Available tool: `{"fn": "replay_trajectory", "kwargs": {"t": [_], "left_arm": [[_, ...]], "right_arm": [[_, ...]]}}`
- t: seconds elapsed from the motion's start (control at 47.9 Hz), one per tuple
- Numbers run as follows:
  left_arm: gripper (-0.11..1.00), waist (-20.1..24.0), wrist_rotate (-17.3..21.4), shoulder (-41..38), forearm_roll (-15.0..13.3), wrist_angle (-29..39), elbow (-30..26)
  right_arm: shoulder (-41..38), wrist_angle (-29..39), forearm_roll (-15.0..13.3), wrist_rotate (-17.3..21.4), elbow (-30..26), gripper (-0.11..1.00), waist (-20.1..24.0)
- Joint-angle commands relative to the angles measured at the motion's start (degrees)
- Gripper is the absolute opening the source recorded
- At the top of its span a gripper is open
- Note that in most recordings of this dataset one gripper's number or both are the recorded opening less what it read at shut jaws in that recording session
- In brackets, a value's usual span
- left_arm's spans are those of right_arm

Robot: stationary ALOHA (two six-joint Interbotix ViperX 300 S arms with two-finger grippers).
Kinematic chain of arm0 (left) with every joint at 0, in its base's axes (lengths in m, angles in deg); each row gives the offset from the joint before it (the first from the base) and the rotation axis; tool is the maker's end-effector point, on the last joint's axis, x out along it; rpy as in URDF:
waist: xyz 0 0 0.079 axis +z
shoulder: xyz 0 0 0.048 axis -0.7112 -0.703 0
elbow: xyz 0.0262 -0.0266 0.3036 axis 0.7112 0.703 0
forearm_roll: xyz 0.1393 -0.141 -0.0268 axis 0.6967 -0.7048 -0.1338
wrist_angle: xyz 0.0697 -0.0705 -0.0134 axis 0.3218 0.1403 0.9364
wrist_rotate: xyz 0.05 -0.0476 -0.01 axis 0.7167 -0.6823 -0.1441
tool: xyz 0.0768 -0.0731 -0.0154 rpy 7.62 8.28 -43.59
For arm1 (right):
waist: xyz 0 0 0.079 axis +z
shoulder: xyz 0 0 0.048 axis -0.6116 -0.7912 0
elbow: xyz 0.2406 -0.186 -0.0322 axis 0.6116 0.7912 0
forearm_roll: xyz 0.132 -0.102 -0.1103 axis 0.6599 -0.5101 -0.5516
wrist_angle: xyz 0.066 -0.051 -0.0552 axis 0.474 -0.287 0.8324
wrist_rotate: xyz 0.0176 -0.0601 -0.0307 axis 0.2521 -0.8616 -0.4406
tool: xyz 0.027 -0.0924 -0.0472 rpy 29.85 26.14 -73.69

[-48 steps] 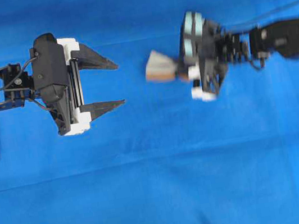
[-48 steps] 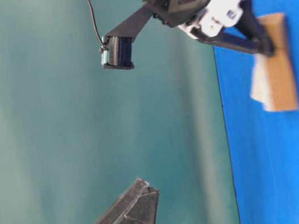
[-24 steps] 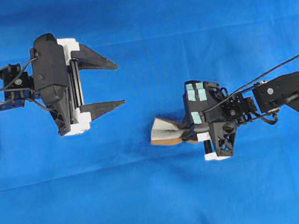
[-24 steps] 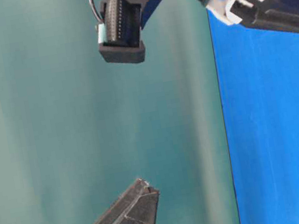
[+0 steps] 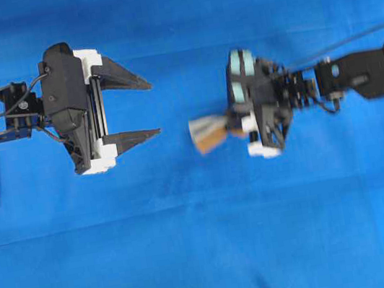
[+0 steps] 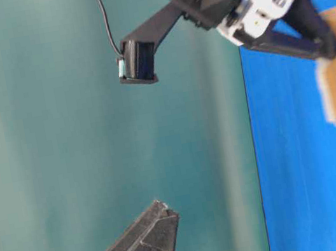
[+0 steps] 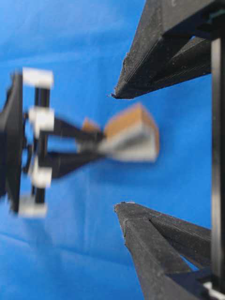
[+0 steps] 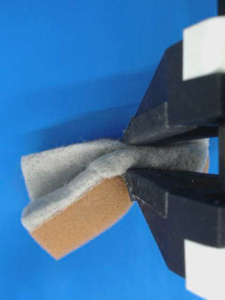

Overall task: Hand over the sponge with the left arm and wipe it with the right arm.
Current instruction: 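Lower the sponge to the table and open the right gripper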

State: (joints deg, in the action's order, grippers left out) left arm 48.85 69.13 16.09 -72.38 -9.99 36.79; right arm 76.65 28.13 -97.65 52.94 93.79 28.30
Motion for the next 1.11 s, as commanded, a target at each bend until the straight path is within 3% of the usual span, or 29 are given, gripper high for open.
{"fn": "replay_trajectory", "kwargs": {"t": [0.0, 0.751, 0.939, 1.085], "left_arm": [[0.90, -0.1, -0.1, 0.7, -0.2, -0.3, -0.4], [0.90, -0.1, -0.1, 0.7, -0.2, -0.3, -0.4], [0.90, -0.1, -0.1, 0.7, -0.2, -0.3, -0.5], [0.90, -0.1, -0.1, 0.7, -0.2, -0.3, -0.4]], "right_arm": [[0.6, 0.2, -0.9, -0.2, -0.8, 0.22, -3.1], [0.5, -0.1, -1.0, 0.8, -1.2, 0.22, -1.5], [0.5, 0.7, -0.9, 0.7, -1.5, 0.68, 0.0], [0.5, 2.7, -0.5, 1.0, -2.5, 0.74, 0.3]]}}
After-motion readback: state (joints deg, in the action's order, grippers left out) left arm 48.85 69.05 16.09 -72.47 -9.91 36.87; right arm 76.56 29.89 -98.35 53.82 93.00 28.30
